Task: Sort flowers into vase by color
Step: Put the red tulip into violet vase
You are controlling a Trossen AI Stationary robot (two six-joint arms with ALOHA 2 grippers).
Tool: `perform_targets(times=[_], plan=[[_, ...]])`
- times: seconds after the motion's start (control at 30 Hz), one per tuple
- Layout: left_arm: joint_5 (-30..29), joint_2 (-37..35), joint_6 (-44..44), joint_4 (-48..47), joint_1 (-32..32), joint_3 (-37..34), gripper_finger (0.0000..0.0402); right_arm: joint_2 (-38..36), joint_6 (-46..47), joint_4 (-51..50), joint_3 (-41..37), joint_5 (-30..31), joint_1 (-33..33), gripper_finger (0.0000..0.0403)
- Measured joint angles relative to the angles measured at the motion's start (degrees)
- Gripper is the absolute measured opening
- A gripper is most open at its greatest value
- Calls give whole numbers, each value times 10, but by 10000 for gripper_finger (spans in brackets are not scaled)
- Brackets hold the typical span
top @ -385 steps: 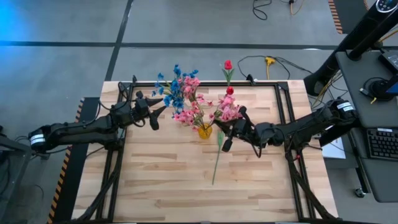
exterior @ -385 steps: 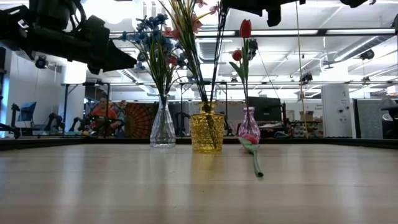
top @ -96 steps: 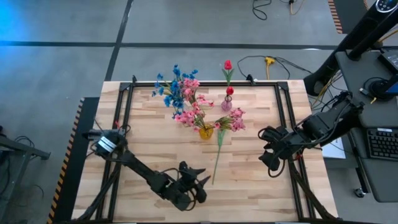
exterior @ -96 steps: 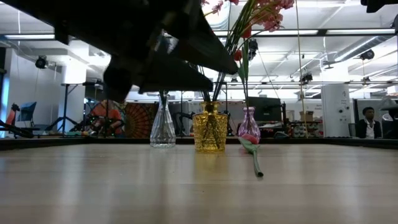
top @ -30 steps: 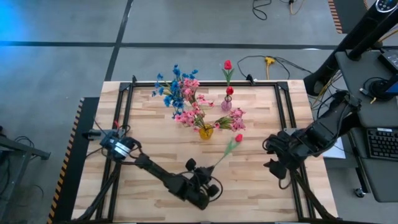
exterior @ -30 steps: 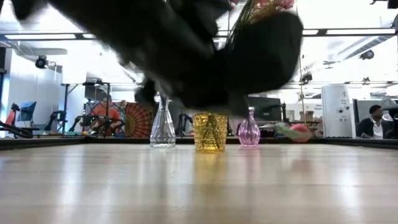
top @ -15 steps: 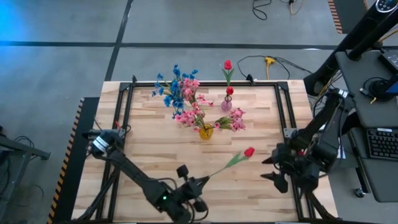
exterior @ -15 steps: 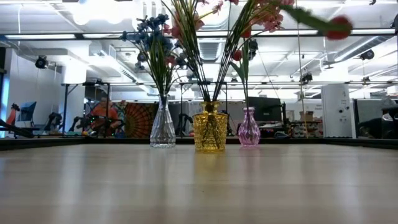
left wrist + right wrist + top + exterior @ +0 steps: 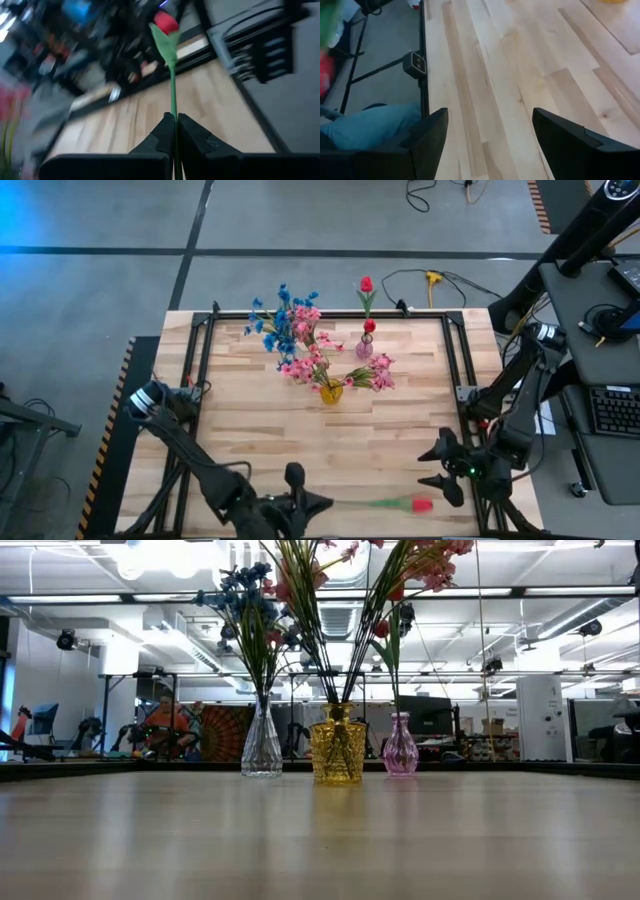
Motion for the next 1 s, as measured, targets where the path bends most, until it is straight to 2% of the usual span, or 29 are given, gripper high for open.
perform_targets(times=[0.13, 0.23, 0.33, 0.43, 0.53, 0.67, 0.77, 0.87, 0.93, 1.0], plan=[[60, -30, 107, 29, 8, 0, 0, 13, -38, 38, -9, 31, 0, 281], [93, -50, 126, 54, 20, -21, 0, 22, -71, 71, -9, 35, 0, 281], [98, -68, 128, 88, 31, -77, 0, 22, -98, 90, -7, 36, 1, 281], [115, -100, 131, 214, 40, -165, 0, 22, -141, 109, -6, 64, 8, 281], [126, -125, 145, 408, 44, -262, 0, 32, -202, 142, -8, 120, 12, 281], [127, -122, 178, 634, 44, -356, 0, 73, -310, 199, -10, 198, 15, 281], [127, -105, 186, 755, 45, -391, 0, 119, -403, 282, -10, 276, 12, 281], [127, -69, 202, 825, 49, -401, 0, 167, -512, 397, -10, 342, -4, 281], [128, -44, 213, 864, 53, -393, 0, 191, -581, 480, -10, 356, -21, 281], [128, -16, 220, 884, 55, -375, 0, 207, -641, 562, -10, 346, -40, 281]])
